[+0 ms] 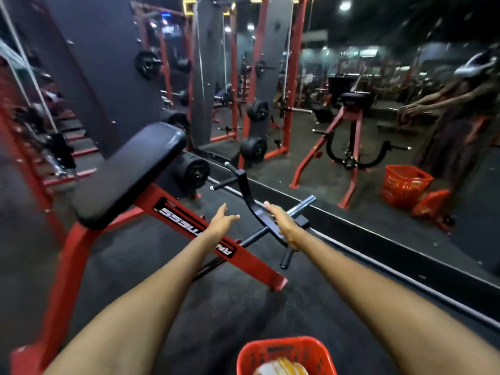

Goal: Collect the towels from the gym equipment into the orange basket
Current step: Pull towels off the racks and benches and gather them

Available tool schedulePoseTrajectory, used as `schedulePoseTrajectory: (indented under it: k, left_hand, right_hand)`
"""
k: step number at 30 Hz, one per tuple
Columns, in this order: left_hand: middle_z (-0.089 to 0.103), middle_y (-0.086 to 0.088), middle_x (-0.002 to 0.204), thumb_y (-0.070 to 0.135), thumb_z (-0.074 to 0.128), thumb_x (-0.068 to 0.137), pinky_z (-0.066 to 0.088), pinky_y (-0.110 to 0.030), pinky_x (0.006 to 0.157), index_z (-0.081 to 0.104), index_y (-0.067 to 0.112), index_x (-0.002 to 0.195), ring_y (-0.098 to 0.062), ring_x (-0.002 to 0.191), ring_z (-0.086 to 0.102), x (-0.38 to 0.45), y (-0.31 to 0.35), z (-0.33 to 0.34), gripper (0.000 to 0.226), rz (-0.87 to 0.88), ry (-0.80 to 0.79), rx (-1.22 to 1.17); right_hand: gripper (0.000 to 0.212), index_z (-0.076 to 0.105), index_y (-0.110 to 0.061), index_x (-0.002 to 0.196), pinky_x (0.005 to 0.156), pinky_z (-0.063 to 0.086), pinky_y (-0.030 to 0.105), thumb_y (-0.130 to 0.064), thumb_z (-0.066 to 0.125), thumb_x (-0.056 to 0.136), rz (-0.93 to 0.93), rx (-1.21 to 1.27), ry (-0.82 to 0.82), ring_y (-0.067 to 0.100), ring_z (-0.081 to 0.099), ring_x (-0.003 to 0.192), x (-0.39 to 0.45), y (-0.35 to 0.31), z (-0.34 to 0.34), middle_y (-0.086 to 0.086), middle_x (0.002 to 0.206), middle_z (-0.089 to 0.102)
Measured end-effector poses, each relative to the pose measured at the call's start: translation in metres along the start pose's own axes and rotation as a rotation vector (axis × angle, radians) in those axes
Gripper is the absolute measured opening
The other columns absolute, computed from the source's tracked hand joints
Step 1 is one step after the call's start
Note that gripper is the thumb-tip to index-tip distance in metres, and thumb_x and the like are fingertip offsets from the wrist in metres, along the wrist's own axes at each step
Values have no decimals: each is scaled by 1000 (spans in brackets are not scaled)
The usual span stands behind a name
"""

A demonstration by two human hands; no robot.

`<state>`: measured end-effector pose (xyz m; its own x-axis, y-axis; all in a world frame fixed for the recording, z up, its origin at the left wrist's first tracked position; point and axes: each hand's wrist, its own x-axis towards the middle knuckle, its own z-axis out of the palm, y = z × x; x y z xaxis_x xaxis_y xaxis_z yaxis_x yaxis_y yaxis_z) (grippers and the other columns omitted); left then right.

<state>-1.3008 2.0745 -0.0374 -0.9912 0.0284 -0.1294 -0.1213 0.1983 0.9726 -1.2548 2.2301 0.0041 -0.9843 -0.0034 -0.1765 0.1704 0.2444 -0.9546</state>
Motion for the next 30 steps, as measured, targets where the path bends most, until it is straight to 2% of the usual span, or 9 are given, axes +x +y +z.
schedulePoseTrajectory:
  k: [5,10,13,15,17,19,23,26,30]
  left_hand:
    - [35,-18,150,6,62,84,29,-37,115,24,0,147,-27,138,36,10,1,-69,74,58,66,25]
    - [42,-7,128,-7,47,92,40,-3,82,22,-7,145,-14,121,39,-43,16,-124,59,41,236,62]
    - [33,-11,149,-3,50,92,31,-19,106,20,-1,148,-19,138,33,-61,9,-166,64,21,368,82]
    - [32,-6,149,-4,50,91,28,-21,105,21,-1,147,-16,136,33,-79,4,-194,63,8,453,53]
    - [34,0,141,-7,47,92,30,-14,95,23,-4,145,-13,127,39,-110,-1,-222,58,-7,570,42]
    - [37,-3,139,-2,47,95,34,-7,85,24,-6,144,-13,119,48,-147,-3,-241,54,-20,667,41]
    - [27,-11,155,25,52,95,24,-20,110,17,3,149,-18,141,32,-236,-23,-284,68,-112,873,4]
    - [27,-12,155,30,53,95,21,-22,112,19,4,149,-18,142,30,-316,-46,-301,69,-169,1078,-15]
    - [26,-12,155,31,49,96,22,-21,111,18,3,150,-19,142,29,-411,-73,-309,68,-272,1280,-34]
  right_hand:
    - [45,43,-3,139,103,31,31,-29,37,102,-84,-45,-33,26,36,136,1,-35,35,10,146,42]
    - [53,31,-6,146,112,22,31,-32,39,100,-125,-103,-208,20,25,143,1,-52,96,5,154,30]
    - [48,38,1,141,97,35,27,-27,35,102,-161,-176,-323,24,37,134,2,-65,131,14,147,39]
    - [44,48,5,132,82,41,23,-24,34,103,-205,-181,-413,19,47,114,2,-76,156,17,134,52]
    - [47,49,3,133,102,38,30,-30,36,102,-252,-172,-513,15,44,111,-1,-87,192,9,134,51]
    - [54,45,-8,138,113,26,37,-43,40,98,-253,-172,-573,16,38,131,-6,-93,224,1,139,46]
    - [50,40,-6,140,103,31,31,-35,38,100,-275,-176,-767,24,35,138,-45,-103,297,10,147,40]
    - [55,31,-10,146,114,22,36,-39,37,100,-291,-196,-982,19,24,144,-97,-95,354,5,155,28]
    - [54,32,-10,145,114,21,36,-38,38,100,-310,-226,-1228,19,24,143,-179,-73,411,5,154,28]
